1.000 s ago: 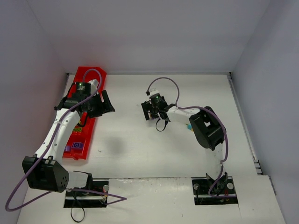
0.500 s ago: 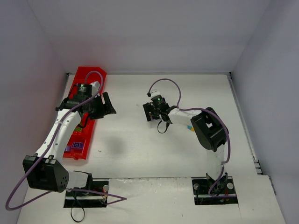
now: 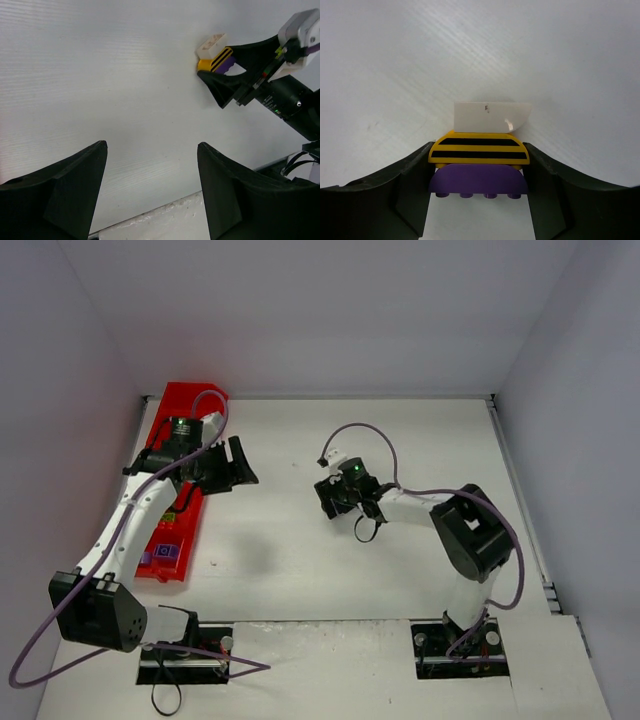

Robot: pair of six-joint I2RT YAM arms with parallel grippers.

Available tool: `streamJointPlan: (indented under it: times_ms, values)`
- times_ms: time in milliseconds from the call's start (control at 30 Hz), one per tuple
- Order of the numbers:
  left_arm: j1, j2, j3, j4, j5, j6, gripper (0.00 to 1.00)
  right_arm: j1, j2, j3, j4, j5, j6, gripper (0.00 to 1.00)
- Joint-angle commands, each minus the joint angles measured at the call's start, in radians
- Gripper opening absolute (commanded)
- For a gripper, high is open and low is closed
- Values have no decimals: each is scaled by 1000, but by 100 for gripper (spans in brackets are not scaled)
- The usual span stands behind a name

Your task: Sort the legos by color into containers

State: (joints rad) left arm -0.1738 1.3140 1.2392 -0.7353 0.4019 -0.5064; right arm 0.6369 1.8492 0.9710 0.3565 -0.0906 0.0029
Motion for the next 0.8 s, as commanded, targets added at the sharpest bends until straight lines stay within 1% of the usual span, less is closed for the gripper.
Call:
streamJointPlan:
  times_ms: [0,67,100,167,200,300,333,433,767]
  values:
    - [-18,-1,83,50,89,5,66,18,-185,-52,120,-152,-95,0]
    - [-32,11,98,60,162,0,67,32,-275,-95,150,-198,-130,0]
    - [-36,25,112,66,188,-13,67,38,-333,-106,153,-245,-141,0]
    - [-56,39,124,88,244,-27,68,55,-387,-124,148,-284,-168,0]
    - [-64,48,134,99,279,-43,72,60,-410,-126,142,-316,-178,0]
    - [-98,60,152,140,328,-73,73,84,-499,-114,93,-350,-208,0]
    - [-105,65,160,152,336,-80,73,92,-510,-104,58,-357,-214,0]
    - [-130,80,187,163,356,-93,73,115,-550,-83,21,-365,-228,0]
    - [-222,139,215,149,373,-95,73,133,-617,-72,-10,-365,-230,0]
